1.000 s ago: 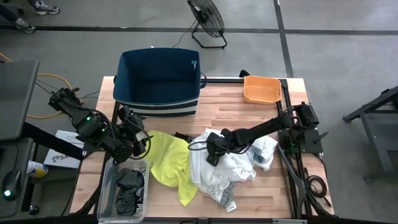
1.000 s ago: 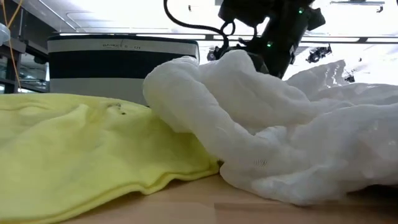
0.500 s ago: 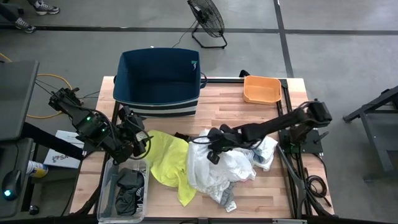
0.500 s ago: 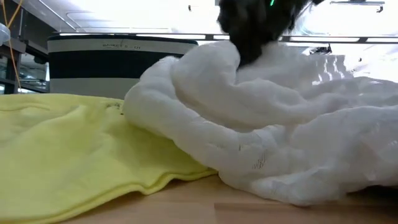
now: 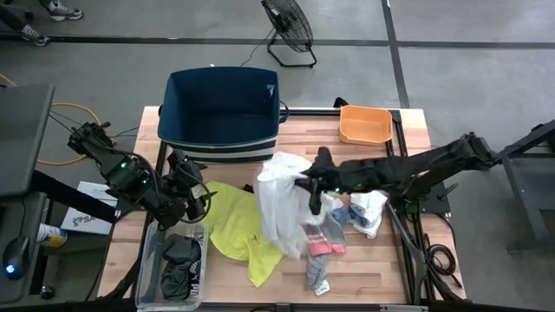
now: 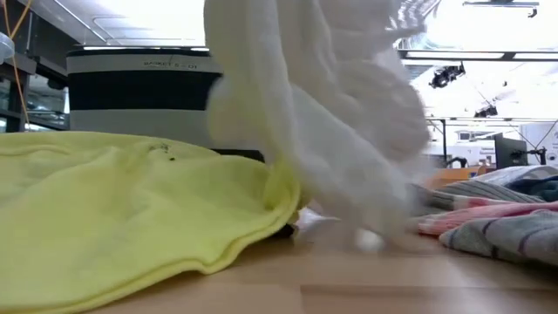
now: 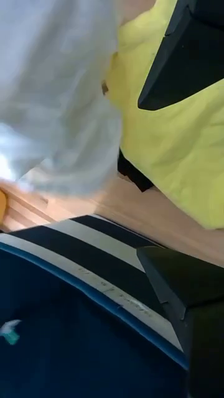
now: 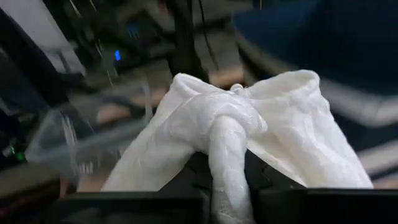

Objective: Pick & Place Cloths
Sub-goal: Put the white shirt into the laundry bin

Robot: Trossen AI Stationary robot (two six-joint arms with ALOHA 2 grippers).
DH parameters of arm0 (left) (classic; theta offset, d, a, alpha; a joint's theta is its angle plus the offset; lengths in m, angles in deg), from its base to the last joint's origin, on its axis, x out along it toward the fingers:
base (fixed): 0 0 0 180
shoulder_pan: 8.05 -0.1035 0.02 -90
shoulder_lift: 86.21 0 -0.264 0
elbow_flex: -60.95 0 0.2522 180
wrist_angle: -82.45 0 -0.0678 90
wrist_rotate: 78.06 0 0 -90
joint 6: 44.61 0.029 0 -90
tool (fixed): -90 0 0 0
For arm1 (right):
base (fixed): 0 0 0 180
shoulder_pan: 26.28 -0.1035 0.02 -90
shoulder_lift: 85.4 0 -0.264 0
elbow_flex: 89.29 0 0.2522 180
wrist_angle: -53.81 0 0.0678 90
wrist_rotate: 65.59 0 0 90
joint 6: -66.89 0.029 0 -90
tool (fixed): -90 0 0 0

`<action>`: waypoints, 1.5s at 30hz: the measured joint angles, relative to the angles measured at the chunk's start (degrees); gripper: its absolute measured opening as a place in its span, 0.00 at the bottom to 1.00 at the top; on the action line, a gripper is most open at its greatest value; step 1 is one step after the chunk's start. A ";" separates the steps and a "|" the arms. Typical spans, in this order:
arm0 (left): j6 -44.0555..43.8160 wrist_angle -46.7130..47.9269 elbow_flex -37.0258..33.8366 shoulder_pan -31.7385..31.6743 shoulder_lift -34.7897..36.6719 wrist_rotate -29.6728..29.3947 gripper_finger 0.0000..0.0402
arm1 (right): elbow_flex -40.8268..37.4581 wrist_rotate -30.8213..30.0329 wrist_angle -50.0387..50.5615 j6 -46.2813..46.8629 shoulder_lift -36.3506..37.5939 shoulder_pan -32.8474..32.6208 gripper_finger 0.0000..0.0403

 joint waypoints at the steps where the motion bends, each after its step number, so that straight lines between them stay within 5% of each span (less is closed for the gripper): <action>1: 0.70 -0.79 0.00 -0.01 0.00 -0.12 0.92 | 0.00 0.02 -1.08 -1.43 0.99 0.00 0.04; 11: 11.89 -11.44 0.00 -0.03 0.00 -5.82 0.92 | 0.07 -0.05 -6.50 -10.63 8.23 0.11 0.04; 25: 44.25 -34.73 0.01 -2.49 -2.51 -9.59 0.92 | 0.07 -5.84 -17.39 -21.36 9.55 0.09 0.04; 30: 47.12 -41.90 0.02 -9.71 -3.89 -3.00 0.92 | 0.07 -7.05 -20.46 -24.16 9.55 0.09 0.04; 39: 48.45 -56.99 0.11 -22.43 -6.76 17.23 0.92 | 0.07 -24.58 -23.55 -29.87 9.15 0.26 0.04; 45: 51.46 -65.73 0.00 -26.48 -12.32 19.81 0.92 | 0.07 -24.10 -28.75 -32.27 7.65 1.28 0.04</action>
